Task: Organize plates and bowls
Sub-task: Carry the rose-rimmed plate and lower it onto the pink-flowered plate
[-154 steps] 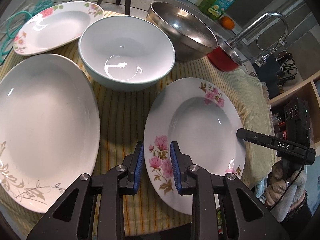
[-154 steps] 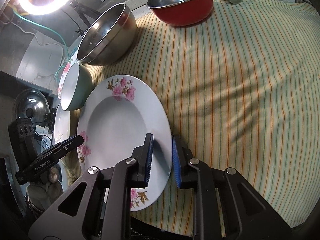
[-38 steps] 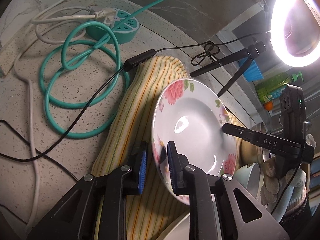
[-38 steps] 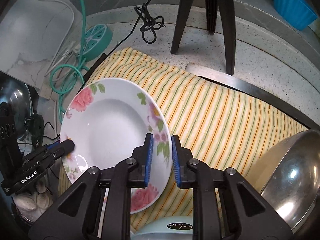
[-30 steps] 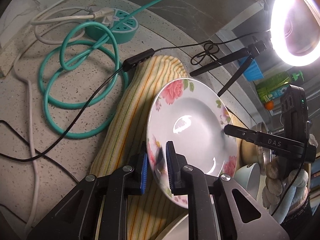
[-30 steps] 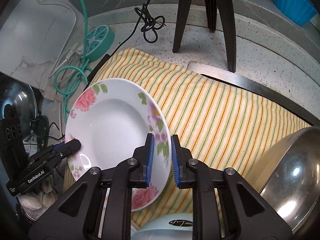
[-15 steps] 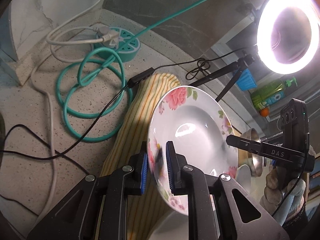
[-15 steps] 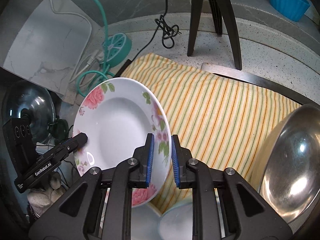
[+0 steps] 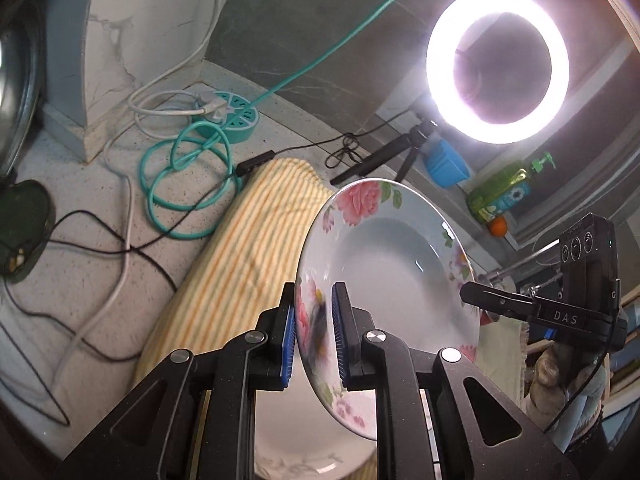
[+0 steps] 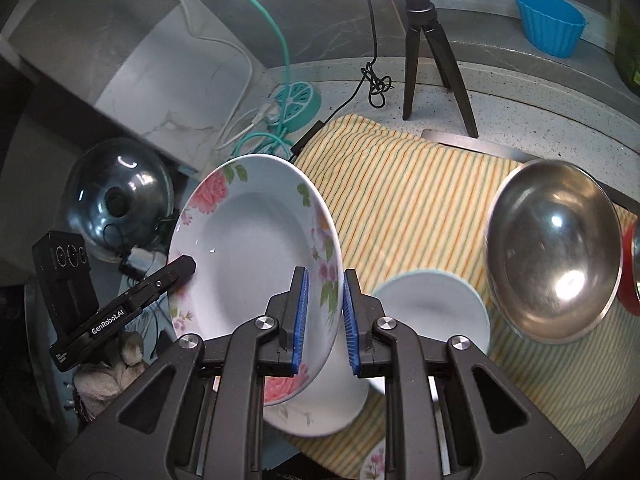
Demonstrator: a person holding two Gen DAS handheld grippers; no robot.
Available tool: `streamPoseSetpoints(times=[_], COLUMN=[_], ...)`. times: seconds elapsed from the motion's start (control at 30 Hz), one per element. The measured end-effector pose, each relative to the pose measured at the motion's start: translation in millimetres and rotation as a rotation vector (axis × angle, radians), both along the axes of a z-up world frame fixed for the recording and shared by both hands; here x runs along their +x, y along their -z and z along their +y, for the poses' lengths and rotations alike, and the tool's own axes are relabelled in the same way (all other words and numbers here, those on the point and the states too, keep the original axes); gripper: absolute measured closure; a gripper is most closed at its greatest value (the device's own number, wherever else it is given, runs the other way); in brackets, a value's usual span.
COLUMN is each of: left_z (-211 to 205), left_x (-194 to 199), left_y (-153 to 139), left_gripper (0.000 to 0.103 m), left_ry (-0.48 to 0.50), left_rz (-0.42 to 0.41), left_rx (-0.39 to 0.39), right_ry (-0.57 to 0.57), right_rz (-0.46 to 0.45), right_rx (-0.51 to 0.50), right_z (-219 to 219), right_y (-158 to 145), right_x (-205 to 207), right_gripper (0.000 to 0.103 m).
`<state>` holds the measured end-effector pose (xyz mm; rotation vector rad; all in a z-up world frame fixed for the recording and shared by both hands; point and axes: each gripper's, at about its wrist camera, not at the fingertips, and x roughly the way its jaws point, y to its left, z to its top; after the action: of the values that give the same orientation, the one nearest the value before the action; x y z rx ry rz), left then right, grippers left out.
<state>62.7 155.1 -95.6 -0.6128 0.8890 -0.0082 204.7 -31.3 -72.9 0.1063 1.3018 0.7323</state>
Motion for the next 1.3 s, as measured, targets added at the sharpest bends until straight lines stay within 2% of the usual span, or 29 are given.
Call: streamPoseSetpoints(times=[0.23,0.5,0.8,1.0,1.3], left_z=[-45.7,-100.6,-163.9,-197.3,-217.5], left_x=[-33.4,-49.9,-54.6,-52.7,-49.8], left_y=[-9.4,0.2,31.6,59.0,69.5], left_gripper=[0.088,0.088,0.088,0.088,0.088], left_ry=[0.036,0.110,0.208,0.263,0.301], left_rz=[-0.009,0.013,0.080,0.146,0.188], left_rx=[-0.003,-0.024,-0.042,-0.047,0.001], right_ry=[0.014,0.058,0.130,0.183,0.181], right_rz=[-0.005,0.006,0.043,0.091,0.112], right_rx=[0.021,0.009,-0.052,-0.105,-0.166], right_z=[-57.4,-127.1,-197.3,-233.8,-244.2], right_y=[-14.6,-10.8,15.0,44.1,72.9], right_x=[-39.5,-69.2,-91.6,-103.0,-111.5], right_gripper=[0.085,0.086,0.085,0.085,0.085])
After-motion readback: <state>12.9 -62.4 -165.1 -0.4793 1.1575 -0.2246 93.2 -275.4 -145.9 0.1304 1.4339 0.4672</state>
